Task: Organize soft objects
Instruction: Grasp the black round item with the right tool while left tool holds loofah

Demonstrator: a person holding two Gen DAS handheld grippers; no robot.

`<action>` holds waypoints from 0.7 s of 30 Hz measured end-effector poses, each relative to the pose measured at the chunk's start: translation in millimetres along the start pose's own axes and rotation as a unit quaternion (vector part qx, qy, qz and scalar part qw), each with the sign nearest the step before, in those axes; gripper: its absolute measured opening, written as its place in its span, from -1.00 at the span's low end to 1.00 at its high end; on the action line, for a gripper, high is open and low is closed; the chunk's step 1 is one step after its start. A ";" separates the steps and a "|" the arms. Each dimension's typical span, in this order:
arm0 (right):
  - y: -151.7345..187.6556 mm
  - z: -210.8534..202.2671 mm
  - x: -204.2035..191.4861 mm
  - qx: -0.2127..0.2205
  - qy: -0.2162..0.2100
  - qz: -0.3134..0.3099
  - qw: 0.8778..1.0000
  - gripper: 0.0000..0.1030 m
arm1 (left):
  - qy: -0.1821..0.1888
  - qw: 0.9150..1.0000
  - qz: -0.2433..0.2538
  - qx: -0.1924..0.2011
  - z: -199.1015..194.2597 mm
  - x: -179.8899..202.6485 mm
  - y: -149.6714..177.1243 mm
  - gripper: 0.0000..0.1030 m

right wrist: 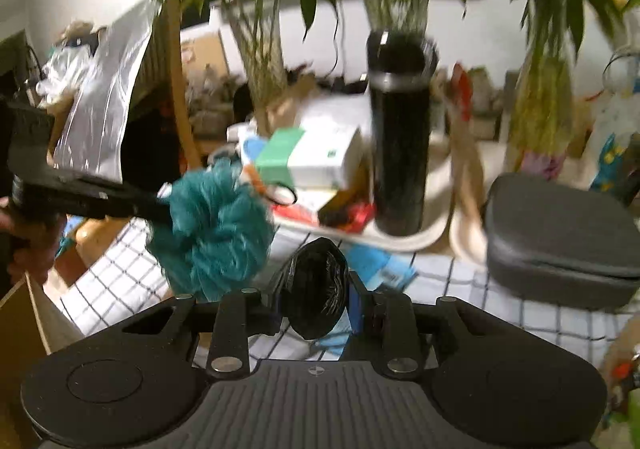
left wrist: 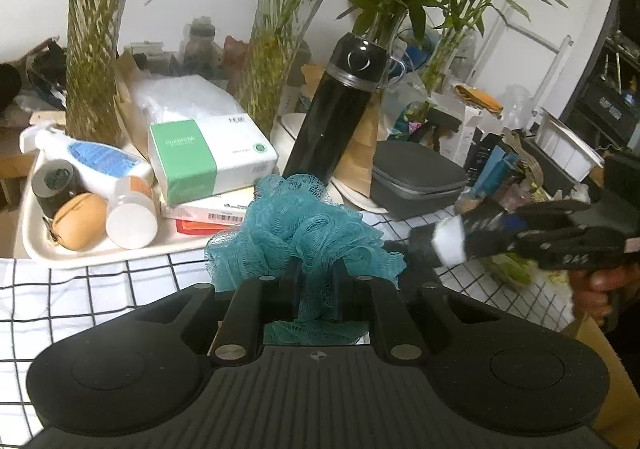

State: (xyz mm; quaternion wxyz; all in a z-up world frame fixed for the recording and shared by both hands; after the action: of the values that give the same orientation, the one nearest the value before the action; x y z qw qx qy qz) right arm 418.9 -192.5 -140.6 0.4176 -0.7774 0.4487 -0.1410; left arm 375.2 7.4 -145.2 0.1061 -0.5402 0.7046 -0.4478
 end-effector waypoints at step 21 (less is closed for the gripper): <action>9.4 -89.8 -3.9 0.039 0.080 0.013 0.996 -0.35 | -0.073 0.997 -0.011 0.018 -44.3 -0.5 12.7 -0.72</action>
State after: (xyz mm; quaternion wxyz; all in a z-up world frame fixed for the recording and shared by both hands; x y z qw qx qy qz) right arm 357.9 -238.6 -92.4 0.4123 -0.7410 0.4846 -0.2148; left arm 338.9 30.9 -129.4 0.1619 -0.5771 0.6806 -0.4214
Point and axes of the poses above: each gripper's, at about its wrist camera, not at the fingertips, and z roughly the way its jaws point, x to its right, y to its underside, the point moved 9 cm from there along z, roughly the way its jaws point, and after that the axes turned 3 degrees about y, right-handed, at the moved point
